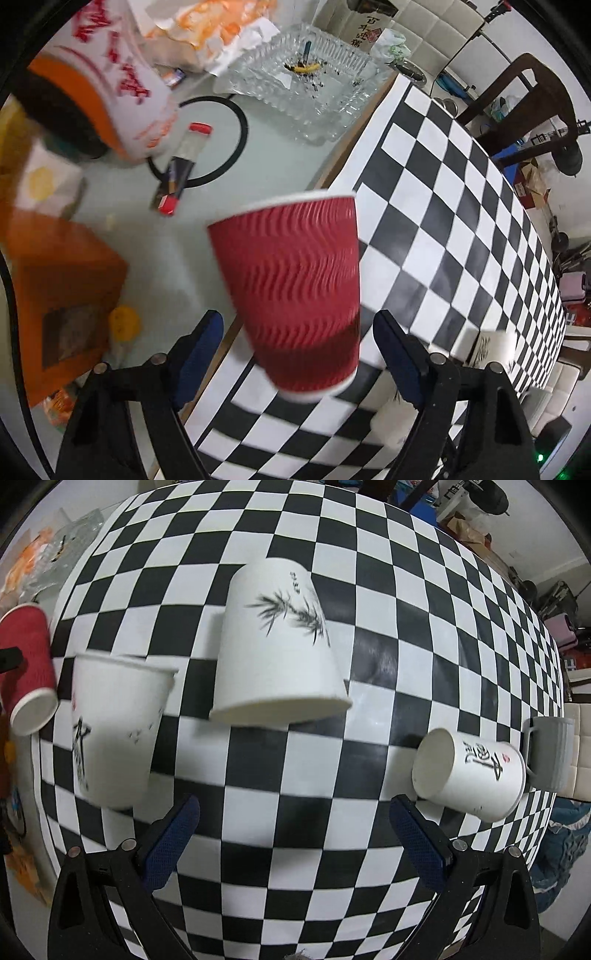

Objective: Flip cup upright
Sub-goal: 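Reach the left tool to the red ribbed cup and close on it, then lift the red cup with the left tool and rotate it rim-up toward the right tool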

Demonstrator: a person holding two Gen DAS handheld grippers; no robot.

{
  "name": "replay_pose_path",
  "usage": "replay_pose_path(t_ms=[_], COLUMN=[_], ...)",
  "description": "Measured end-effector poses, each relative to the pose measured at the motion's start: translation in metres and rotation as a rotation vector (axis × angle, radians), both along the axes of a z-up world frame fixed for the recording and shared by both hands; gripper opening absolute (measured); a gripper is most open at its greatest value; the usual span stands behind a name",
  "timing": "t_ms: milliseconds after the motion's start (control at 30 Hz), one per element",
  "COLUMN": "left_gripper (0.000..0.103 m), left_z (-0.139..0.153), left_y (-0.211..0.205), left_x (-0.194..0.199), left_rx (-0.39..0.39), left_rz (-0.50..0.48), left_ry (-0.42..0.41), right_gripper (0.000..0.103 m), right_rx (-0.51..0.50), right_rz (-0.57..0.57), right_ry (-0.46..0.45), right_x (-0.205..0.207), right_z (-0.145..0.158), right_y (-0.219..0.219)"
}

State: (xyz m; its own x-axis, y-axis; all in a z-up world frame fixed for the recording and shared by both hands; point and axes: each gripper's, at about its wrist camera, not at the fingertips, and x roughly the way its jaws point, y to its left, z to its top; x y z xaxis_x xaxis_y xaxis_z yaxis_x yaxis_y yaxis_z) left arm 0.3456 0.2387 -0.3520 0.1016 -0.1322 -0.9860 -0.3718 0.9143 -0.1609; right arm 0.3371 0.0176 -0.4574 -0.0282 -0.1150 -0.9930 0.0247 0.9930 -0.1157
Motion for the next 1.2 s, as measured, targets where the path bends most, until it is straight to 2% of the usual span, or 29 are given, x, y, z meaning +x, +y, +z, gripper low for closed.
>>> replay_pose_path(t_ms=[100,200,333,500,633,667,767,900,1000,1200], left_gripper=[0.082,0.075,0.073,0.073,0.073,0.073,0.073,0.073,0.073,0.073], left_z=[-0.011,-0.014,-0.004,0.022,0.056,0.060,0.085,0.114,0.129,0.120], left_y=[0.002,0.002,-0.004,-0.009,-0.017,-0.027,-0.048,-0.081,-0.116,-0.201], left_x=[0.007,0.008,0.005,-0.011,-0.039,-0.033,-0.053,-0.088,-0.123,-0.167], left_rx=[0.002,0.030,0.113,0.218,0.277,0.287,0.313,0.332,0.315,0.251], left_rz=[-0.004,-0.024,-0.088,-0.156,-0.201,-0.207,-0.232,-0.267,-0.295,-0.376], left_ry=[0.018,0.012,-0.017,-0.062,-0.106,-0.116,-0.143,-0.165,-0.173,-0.147], right_gripper=[0.103,0.103,0.103,0.103,0.103,0.103,0.103,0.103,0.103,0.103], right_rx=[-0.006,-0.017,-0.024,-0.022,-0.003,0.003,0.014,0.035,0.042,0.037], right_rz=[-0.009,-0.011,-0.018,-0.021,-0.020,-0.019,-0.018,-0.030,-0.041,-0.102], right_ry=[0.004,0.003,0.000,-0.014,-0.044,-0.053,-0.080,-0.103,-0.118,-0.127], right_x=[0.005,0.011,0.022,0.009,-0.011,-0.016,-0.034,-0.063,-0.082,-0.126], right_z=[-0.004,-0.008,-0.006,0.008,0.026,0.032,0.048,0.069,0.078,0.080], right_y=[0.000,0.001,0.001,-0.015,-0.031,-0.034,-0.036,-0.061,-0.076,-0.135])
